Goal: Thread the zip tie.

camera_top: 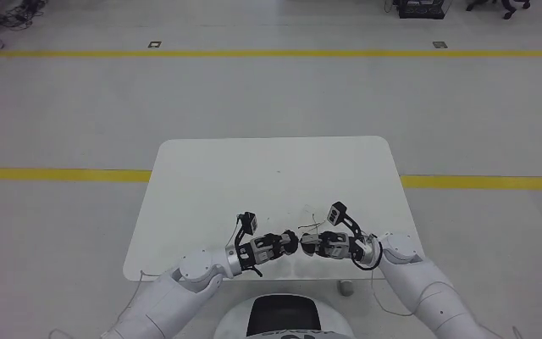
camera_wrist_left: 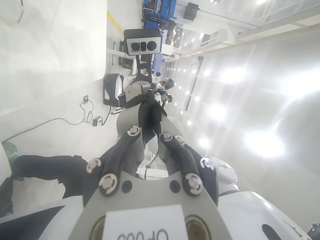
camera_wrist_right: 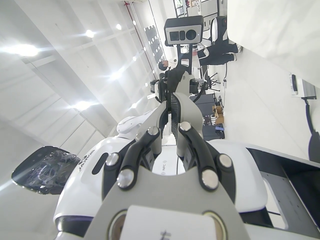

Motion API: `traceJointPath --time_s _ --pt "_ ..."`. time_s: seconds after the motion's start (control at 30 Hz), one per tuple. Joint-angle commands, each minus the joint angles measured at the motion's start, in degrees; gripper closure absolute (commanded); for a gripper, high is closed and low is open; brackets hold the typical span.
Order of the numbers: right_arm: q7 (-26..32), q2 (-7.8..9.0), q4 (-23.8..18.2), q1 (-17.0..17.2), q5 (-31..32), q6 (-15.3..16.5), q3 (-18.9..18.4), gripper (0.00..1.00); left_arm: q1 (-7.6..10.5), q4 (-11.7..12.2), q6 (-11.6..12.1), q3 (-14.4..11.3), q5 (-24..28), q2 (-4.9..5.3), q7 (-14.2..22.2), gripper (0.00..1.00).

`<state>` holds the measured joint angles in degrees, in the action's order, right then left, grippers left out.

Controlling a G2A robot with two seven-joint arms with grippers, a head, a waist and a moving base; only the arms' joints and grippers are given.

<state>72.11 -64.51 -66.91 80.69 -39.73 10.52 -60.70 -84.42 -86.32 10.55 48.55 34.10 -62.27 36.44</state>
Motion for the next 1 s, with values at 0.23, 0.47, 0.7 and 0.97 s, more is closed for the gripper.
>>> traceJointPath --time_s 0.23,0.47,0.7,0.97 --pt "-0.4 0.00 0.2 -0.1 0.1 0.2 0.1 1.00 0.11 0.2 0.2 -0.1 0.1 0.01 0.0 0.85" --pt "-1.4 -0.02 0.7 -0.2 0.2 -0.3 0.2 1.00 0.14 0.3 0.4 -0.2 0.0 0.04 0.0 0.85" --pt "-2.0 0.04 0.9 -0.3 0.9 -0.8 0.3 1.00 0.10 0.2 0.5 -0.2 -0.1 0.10 -0.1 0.85" --pt "-2.0 0.04 0.8 0.0 0.2 -0.2 0.2 1.00 0.13 0.1 0.5 -0.4 -0.4 0.15 0.0 0.87"
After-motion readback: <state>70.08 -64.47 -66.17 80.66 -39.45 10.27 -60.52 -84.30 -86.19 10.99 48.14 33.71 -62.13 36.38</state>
